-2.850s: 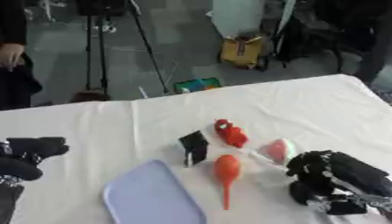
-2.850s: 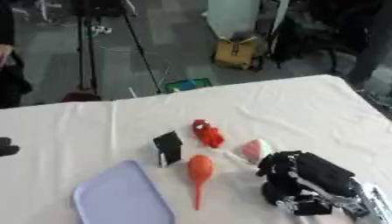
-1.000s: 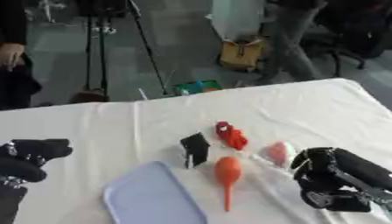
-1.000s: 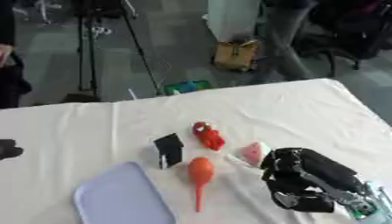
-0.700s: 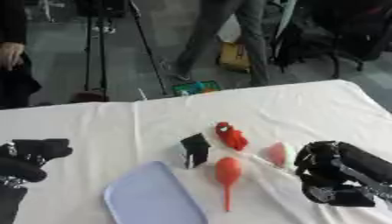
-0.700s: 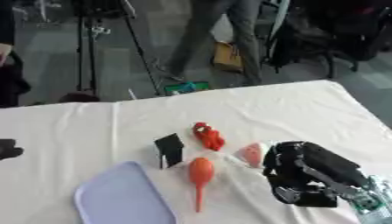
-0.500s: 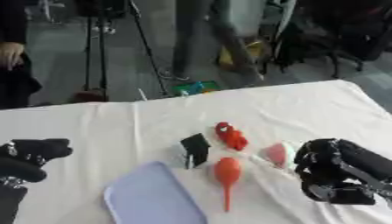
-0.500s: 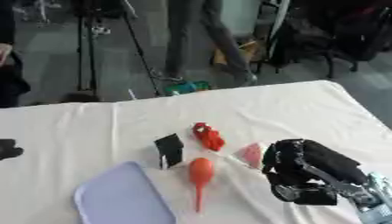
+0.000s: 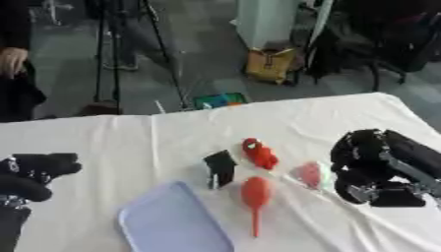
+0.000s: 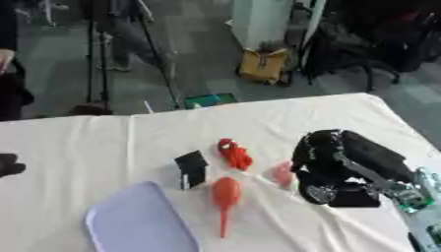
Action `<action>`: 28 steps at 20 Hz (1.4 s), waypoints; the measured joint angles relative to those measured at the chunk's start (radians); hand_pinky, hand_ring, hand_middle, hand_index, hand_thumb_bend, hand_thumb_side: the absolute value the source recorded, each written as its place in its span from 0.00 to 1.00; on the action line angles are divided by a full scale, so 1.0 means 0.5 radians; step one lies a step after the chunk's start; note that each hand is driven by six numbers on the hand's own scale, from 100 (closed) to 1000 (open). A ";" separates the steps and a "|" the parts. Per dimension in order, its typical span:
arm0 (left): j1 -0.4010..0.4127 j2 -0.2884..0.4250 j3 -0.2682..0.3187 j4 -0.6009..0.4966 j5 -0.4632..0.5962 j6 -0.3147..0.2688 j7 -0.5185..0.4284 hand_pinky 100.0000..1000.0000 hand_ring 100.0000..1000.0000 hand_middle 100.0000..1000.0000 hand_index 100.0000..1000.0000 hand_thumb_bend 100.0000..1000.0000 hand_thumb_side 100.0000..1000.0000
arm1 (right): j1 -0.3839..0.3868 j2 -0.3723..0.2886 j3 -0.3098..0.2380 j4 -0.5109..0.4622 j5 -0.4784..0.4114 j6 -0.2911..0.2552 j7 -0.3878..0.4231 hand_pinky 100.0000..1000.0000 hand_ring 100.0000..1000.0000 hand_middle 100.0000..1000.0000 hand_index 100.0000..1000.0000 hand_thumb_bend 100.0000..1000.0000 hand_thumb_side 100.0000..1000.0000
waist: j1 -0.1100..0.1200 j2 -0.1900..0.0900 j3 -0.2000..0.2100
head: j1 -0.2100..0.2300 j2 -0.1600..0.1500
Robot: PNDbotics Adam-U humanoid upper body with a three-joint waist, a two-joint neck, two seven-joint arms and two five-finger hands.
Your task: Pick up objects on the table and place them in the box.
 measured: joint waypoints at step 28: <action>0.018 0.019 -0.023 0.000 0.025 0.008 -0.010 0.83 0.84 0.71 0.64 0.00 0.99 | -0.393 -0.102 0.157 0.021 -0.533 0.167 0.167 0.34 0.58 0.49 0.48 0.00 0.00 | -0.071 -0.031 0.149 | -0.112 0.036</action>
